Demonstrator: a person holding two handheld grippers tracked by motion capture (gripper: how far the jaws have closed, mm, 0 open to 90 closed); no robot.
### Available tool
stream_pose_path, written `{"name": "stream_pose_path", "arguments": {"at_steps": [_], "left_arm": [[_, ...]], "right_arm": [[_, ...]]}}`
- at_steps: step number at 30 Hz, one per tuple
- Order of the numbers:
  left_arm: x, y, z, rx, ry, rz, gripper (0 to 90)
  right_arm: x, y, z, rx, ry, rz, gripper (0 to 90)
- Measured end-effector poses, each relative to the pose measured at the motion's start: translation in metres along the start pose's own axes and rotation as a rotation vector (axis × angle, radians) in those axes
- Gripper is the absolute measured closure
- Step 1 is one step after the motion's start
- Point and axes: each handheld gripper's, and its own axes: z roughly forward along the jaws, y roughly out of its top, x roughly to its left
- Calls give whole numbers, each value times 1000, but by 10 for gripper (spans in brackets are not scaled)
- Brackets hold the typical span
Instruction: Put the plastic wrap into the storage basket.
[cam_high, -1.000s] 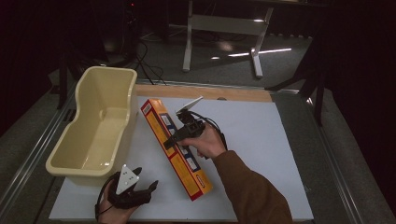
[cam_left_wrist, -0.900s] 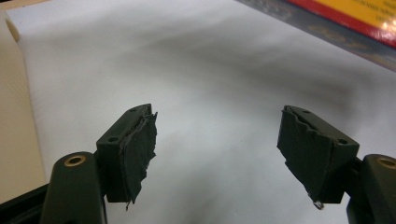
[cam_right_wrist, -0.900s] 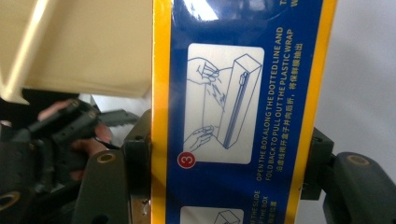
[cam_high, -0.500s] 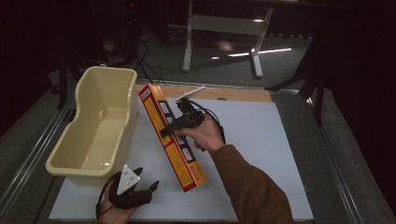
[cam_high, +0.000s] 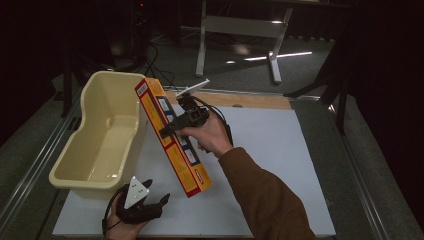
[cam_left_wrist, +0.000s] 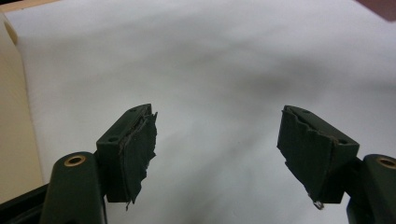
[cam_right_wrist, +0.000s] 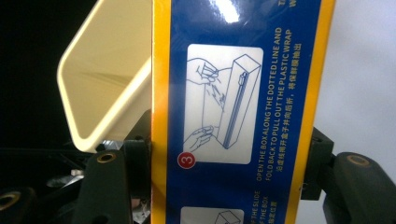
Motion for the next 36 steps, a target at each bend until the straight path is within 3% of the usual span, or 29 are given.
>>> {"name": "stream_pose_path", "arguments": {"at_steps": [14,24,36], "left_arm": [[0,-1,-1,-8,4,-4,275],[0,-2,-1,-6,2,-3,274],[1,-3,-2,-11,4,-19,273]], "right_arm": [[21,23,5,7,63,-8,392],[32,39,7,4,119,27,393],[48,56,15,-37,123,59,392]]}}
